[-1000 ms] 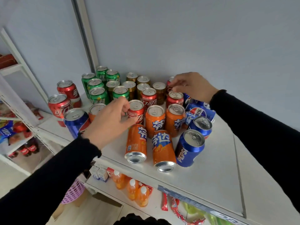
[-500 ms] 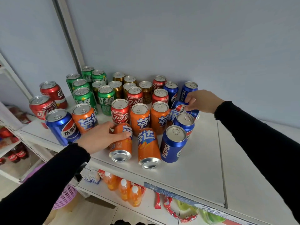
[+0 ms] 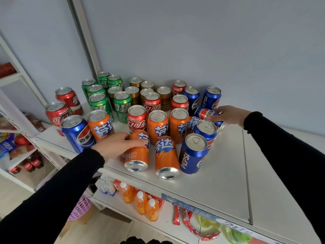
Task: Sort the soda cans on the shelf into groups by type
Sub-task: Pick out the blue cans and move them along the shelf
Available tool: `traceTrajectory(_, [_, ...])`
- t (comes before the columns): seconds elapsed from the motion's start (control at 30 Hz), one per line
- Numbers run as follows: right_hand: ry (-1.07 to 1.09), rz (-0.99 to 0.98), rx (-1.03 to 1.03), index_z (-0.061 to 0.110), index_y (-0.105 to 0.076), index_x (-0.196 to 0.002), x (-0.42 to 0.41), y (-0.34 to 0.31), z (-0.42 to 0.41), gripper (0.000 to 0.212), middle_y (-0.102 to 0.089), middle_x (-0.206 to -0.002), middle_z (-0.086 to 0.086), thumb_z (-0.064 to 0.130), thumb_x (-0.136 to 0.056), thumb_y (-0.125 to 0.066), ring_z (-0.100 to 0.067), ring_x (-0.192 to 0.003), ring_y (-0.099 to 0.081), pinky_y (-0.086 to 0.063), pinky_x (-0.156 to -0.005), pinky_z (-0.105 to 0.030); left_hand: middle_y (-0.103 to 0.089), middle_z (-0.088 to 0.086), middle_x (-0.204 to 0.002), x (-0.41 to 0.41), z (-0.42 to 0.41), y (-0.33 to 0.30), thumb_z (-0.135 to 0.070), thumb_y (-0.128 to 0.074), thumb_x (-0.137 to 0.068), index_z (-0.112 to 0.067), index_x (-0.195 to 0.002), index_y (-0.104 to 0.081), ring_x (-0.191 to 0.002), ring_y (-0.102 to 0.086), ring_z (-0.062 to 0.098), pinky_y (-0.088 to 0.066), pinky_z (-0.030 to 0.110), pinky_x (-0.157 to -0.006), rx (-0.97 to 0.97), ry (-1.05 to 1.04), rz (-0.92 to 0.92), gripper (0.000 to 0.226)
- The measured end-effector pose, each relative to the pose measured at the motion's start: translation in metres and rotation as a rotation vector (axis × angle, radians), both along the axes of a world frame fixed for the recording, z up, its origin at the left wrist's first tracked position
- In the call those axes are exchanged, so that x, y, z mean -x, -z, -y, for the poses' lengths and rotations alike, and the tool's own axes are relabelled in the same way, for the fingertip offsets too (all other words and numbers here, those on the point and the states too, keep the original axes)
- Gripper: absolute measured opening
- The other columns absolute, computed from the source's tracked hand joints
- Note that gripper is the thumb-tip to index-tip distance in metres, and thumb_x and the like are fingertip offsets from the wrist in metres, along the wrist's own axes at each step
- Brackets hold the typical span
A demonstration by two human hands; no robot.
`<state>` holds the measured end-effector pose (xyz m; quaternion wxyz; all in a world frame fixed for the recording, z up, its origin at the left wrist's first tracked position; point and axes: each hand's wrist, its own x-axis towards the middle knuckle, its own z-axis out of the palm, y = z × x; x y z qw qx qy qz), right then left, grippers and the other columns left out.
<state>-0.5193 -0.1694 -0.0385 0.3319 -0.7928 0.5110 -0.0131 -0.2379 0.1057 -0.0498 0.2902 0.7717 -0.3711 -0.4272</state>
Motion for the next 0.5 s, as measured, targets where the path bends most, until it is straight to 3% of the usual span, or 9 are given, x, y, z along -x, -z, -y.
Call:
traceTrajectory(0.17, [0.094,0.236,-0.047,0.016,-0.057,-0.122,0.015,0.016,0.0,0.043,-0.067,-0.114,-0.004,0.036,-0.088,-0.073,-0.023,-0.101,-0.066,-0.052,-0.09,-0.033,-0.069,-0.008,-0.115,-0.007,-0.017,0.005,-0.04,-0.087,-0.071,-0.032,-0.125,-0.055,-0.102,-0.068,0.012,-0.056,0.034,-0.082,0.278,-0.02,0.0,0.063])
traceTrajectory(0.23, [0.126,0.366,-0.092,0.014,-0.056,-0.131,0.023,0.023,-0.002,0.05,-0.067,-0.119,-0.007,0.028,-0.087,-0.075,-0.026,-0.107,-0.065,-0.052,-0.097,-0.039,-0.068,-0.012,-0.115,-0.009,-0.021,0.007,-0.044,-0.092,-0.062,-0.037,-0.12,-0.054,-0.106,-0.065,0.01,-0.054,0.039,-0.092,0.362,-0.016,0.073,0.07])
traceTrajectory(0.3, [0.144,0.486,-0.132,0.012,-0.052,-0.135,0.028,0.031,-0.007,0.056,-0.066,-0.123,-0.009,0.024,-0.085,-0.076,-0.029,-0.114,-0.063,-0.051,-0.099,-0.042,-0.067,-0.015,-0.111,-0.008,-0.023,0.01,-0.034,-0.092,-0.066,-0.037,-0.118,-0.052,-0.104,-0.064,0.006,-0.053,0.039,-0.094,0.438,-0.01,0.132,0.066])
traceTrajectory(0.5, [0.292,0.76,-0.054,0.015,-0.045,-0.137,0.021,0.053,-0.028,0.055,-0.061,-0.123,-0.003,0.013,-0.089,-0.072,-0.021,-0.11,-0.06,-0.051,-0.084,-0.029,-0.064,-0.016,-0.12,-0.008,-0.023,0.024,-0.028,-0.089,-0.072,-0.042,-0.121,-0.044,-0.111,-0.062,0.01,-0.054,0.046,-0.096,0.552,-0.024,0.243,0.068])
